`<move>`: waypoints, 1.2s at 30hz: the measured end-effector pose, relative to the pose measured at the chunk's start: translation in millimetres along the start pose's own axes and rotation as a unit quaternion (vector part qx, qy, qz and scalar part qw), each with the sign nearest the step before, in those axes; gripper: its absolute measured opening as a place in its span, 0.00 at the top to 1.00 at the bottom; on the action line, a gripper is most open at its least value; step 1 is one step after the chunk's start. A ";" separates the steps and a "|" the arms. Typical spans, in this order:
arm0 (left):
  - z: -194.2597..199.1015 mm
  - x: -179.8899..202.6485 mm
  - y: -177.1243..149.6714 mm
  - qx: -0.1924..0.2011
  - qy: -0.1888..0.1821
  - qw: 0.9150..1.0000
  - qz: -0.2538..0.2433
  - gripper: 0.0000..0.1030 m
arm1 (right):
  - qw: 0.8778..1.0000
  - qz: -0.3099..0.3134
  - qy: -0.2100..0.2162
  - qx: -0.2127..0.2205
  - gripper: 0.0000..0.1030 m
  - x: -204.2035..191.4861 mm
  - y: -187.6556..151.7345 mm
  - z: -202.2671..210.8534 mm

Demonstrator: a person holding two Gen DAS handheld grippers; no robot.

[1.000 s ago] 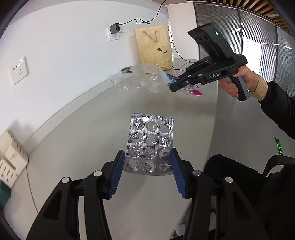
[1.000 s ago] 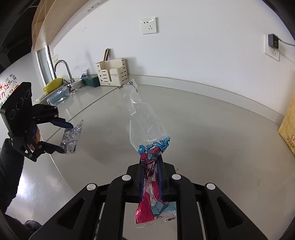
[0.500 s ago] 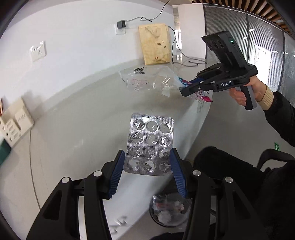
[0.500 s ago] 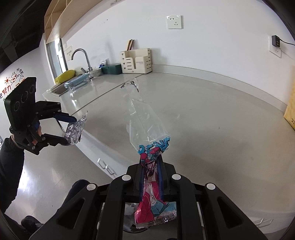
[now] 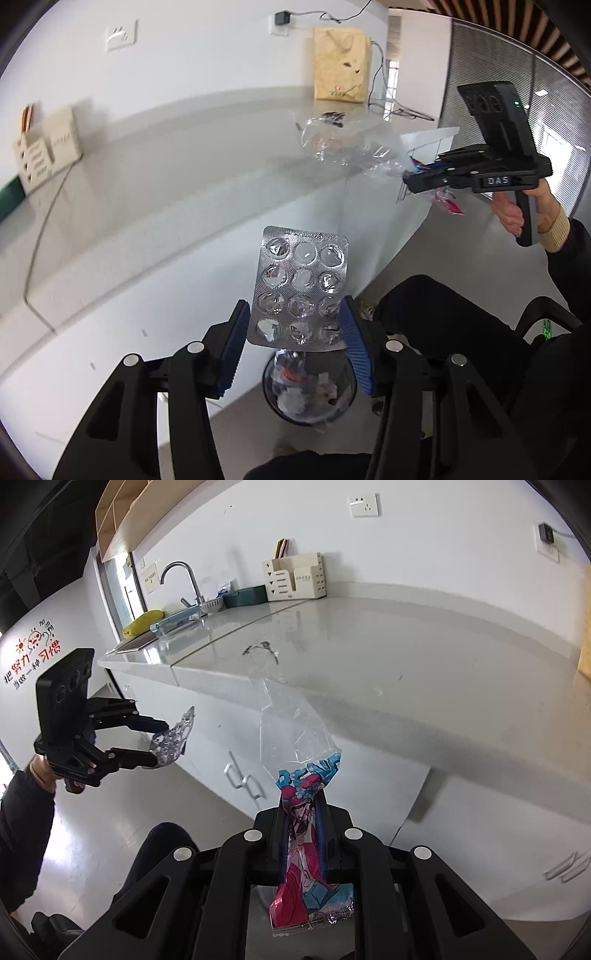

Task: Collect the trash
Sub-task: 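Carry the blister pack and TREND bag down over the wastebasket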

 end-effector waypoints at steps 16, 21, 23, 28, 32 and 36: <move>-106.3 27.1 -63.5 -0.096 -0.016 0.994 0.059 0.51 | 0.996 -0.048 0.034 -0.069 0.84 2.1 -98.4 -57.2; -150.1 36.0 -75.6 -0.129 -0.024 0.988 0.077 0.51 | 0.991 -0.062 0.049 -0.104 0.84 7.8 -126.8 -91.3; -173.3 38.8 -78.7 -0.145 -0.027 0.986 0.082 0.51 | 0.989 -0.069 0.060 -0.117 0.84 10.3 -138.3 -105.3; -216.2 42.2 -106.1 -0.185 -0.040 0.978 0.091 0.51 | 0.978 -0.092 0.078 -0.171 0.84 21.5 -178.3 -147.4; -257.9 45.0 -119.4 -0.216 -0.048 0.970 0.099 0.51 | 0.969 -0.105 0.084 -0.206 0.84 30.3 -197.3 -182.4; -281.3 38.5 -139.8 -0.232 -0.057 0.964 0.117 0.51 | 0.962 -0.103 0.092 -0.237 0.84 30.2 -212.7 -216.2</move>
Point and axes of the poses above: each gripper's, at about its wrist camera, not at the fingertips, and z roughly against the way its jaws point, x to its right, y to its top, the point moved 10 cm from there along -z, roughly the way its jaws point
